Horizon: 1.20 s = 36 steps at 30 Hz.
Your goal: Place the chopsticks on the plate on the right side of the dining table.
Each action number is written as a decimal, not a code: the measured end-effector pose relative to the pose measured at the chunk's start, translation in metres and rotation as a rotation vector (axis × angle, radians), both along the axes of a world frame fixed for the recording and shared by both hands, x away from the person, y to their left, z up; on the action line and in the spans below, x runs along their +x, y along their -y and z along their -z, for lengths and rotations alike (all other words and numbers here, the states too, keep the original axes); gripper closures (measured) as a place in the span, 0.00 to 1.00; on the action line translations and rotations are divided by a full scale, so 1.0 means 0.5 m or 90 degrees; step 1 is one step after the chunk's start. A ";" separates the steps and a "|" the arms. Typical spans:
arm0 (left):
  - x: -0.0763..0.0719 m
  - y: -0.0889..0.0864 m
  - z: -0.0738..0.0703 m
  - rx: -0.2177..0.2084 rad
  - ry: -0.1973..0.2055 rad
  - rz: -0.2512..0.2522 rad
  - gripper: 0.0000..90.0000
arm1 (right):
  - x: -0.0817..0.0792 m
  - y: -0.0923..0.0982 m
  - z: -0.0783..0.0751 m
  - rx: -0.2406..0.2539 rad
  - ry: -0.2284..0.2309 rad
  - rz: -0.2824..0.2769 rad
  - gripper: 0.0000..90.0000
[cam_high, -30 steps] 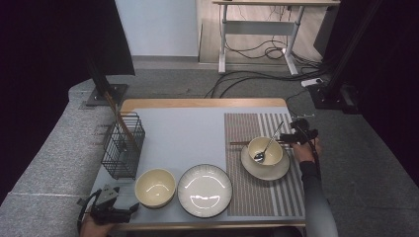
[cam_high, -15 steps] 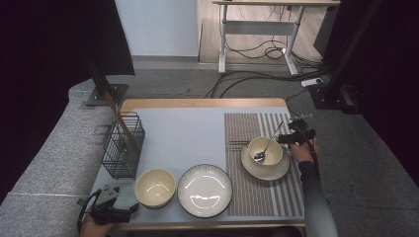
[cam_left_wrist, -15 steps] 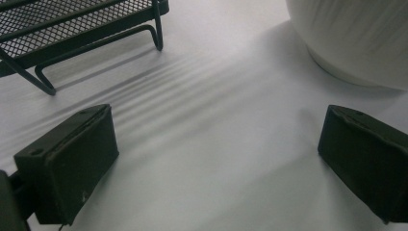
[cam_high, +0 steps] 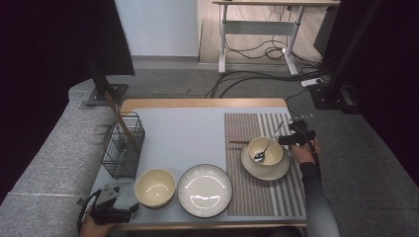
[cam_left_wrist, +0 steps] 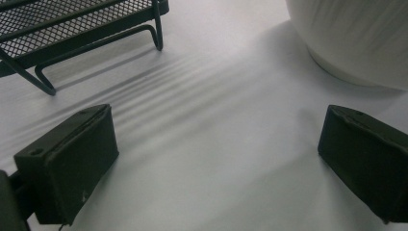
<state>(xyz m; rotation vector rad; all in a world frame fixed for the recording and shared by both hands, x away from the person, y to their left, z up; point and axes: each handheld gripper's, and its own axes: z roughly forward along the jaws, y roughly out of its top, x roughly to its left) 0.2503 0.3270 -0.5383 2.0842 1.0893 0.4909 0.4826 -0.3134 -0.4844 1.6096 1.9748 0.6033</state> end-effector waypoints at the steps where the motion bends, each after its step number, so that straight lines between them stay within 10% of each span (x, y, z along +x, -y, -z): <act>1: 0.000 0.000 0.000 0.000 0.000 0.000 0.00 | 0.000 0.000 0.000 0.000 -0.002 -0.001 0.11; 36: 0.000 0.000 0.000 0.000 -0.001 0.000 0.00 | -0.070 0.021 -0.057 0.069 0.012 -0.034 0.14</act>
